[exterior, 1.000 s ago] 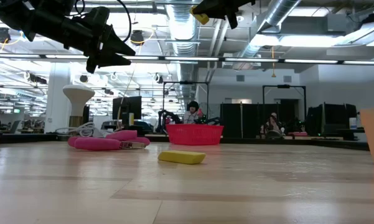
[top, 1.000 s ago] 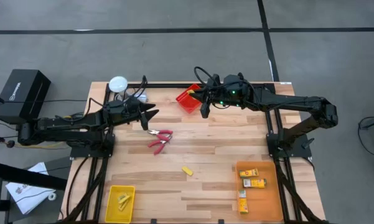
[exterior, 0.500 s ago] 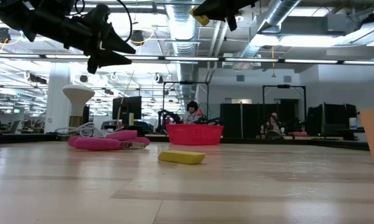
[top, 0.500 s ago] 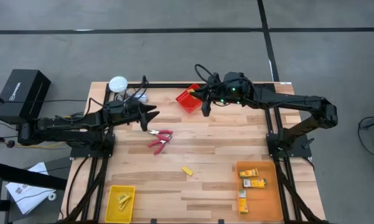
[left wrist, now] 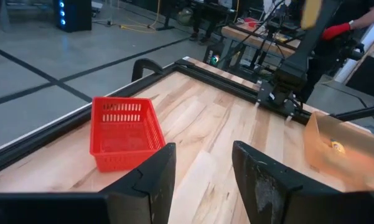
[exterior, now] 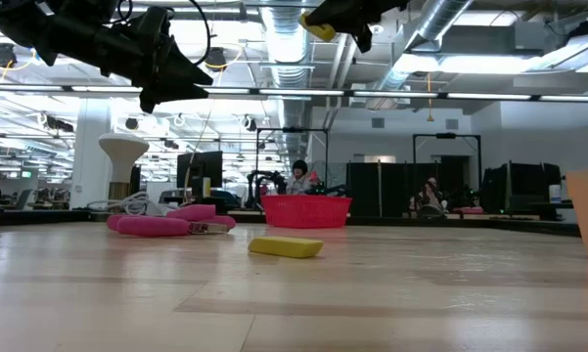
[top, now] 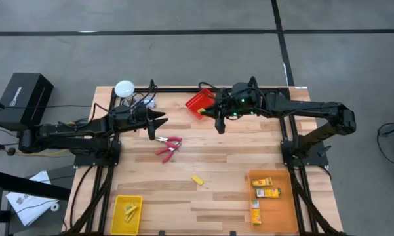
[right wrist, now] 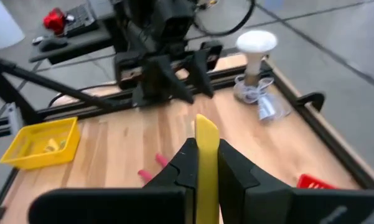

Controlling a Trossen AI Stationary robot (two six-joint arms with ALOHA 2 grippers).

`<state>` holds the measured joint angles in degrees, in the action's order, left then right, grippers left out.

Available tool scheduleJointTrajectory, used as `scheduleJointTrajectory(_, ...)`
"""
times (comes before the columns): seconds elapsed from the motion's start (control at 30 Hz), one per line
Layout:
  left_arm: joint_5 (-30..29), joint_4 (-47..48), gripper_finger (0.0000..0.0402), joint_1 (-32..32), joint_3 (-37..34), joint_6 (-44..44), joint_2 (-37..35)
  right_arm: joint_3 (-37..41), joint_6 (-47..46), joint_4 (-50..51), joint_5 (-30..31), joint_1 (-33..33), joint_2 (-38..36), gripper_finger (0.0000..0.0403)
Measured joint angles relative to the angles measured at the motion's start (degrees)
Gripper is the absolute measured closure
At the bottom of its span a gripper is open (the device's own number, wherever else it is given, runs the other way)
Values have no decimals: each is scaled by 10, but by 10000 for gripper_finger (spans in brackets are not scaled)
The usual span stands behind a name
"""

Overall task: Pick & Place School Supplies
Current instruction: Put the yellow eraser into the yellow bin

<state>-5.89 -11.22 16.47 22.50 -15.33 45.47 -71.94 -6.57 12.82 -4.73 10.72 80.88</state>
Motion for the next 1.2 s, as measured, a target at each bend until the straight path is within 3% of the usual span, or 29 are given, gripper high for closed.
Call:
scheduleJointTrajectory(0.33,13,-11,250,0,0,12,-1,0,-51,-11,-28,-72,77,381)
scheduleJointTrajectory(0.63,45,-32,252,23,1,15,-41,-8,-130,-203,-73,-141,218,381)
scheduleJointTrajectory(0.8,79,-2,252,51,1,16,-86,-92,-128,-212,-81,-153,278,381)
scheduleJointTrajectory(0.97,121,53,252,76,0,27,-105,-226,-103,-202,-104,-156,359,381)
scheduleJointTrajectory(1.07,170,66,252,83,0,12,-113,-293,-93,-183,-105,-154,383,381)
scheduleJointTrajectory(1.2,179,68,252,95,0,16,-131,-339,-61,-126,-109,-145,377,381)
